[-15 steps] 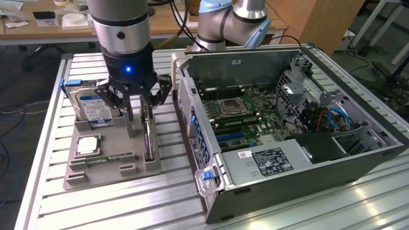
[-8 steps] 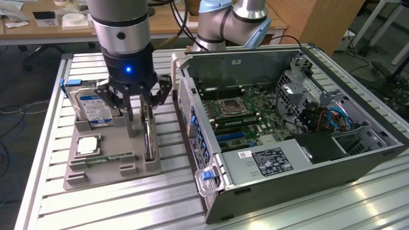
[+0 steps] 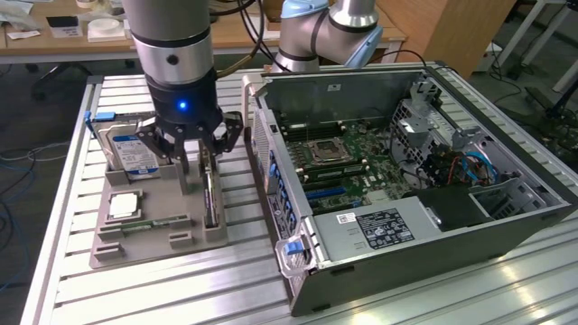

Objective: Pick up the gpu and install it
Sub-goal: 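Pick up the gpu and move the gpu toward the slot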

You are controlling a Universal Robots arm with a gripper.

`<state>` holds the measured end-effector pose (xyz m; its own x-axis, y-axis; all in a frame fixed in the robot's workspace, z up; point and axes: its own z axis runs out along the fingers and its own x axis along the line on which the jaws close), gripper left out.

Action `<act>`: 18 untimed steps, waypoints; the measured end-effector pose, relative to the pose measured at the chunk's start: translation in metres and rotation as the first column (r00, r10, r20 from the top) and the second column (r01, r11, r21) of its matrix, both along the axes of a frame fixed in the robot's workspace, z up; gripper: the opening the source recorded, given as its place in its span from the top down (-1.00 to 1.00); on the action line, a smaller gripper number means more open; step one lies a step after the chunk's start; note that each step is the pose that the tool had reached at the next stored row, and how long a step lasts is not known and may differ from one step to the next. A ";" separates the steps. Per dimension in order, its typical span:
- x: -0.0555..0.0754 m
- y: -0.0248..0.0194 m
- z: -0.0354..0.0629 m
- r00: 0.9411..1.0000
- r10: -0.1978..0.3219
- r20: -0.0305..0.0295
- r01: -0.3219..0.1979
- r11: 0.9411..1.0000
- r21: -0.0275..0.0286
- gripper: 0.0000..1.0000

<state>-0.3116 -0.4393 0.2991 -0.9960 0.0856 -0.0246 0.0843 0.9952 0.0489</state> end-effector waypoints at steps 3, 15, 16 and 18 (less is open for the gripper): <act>0.000 0.0000 -0.0025 1.000 0.000 0.000 0.000 1.000 0.000 0.05; 0.002 0.0000 -0.0107 1.000 0.000 0.000 0.000 1.000 0.000 0.05; 0.002 0.0000 -0.0119 1.000 0.000 0.000 0.000 1.000 0.000 0.05; 0.002 0.0000 -0.0138 1.000 0.000 0.000 0.000 1.000 0.000 0.05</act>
